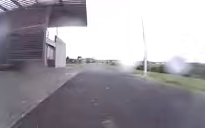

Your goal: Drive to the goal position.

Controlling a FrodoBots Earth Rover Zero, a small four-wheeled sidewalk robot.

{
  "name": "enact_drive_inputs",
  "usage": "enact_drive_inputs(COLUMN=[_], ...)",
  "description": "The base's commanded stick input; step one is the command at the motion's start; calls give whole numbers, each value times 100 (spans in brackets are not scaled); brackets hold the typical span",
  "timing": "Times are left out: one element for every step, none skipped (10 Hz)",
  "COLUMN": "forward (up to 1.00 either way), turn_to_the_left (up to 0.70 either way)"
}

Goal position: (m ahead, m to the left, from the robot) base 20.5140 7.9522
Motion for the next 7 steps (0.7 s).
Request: enact_drive_inputs(forward=[100,100,100,100,100,100,100], turn_to_the_left=[0,0,0,0,0,0,0])
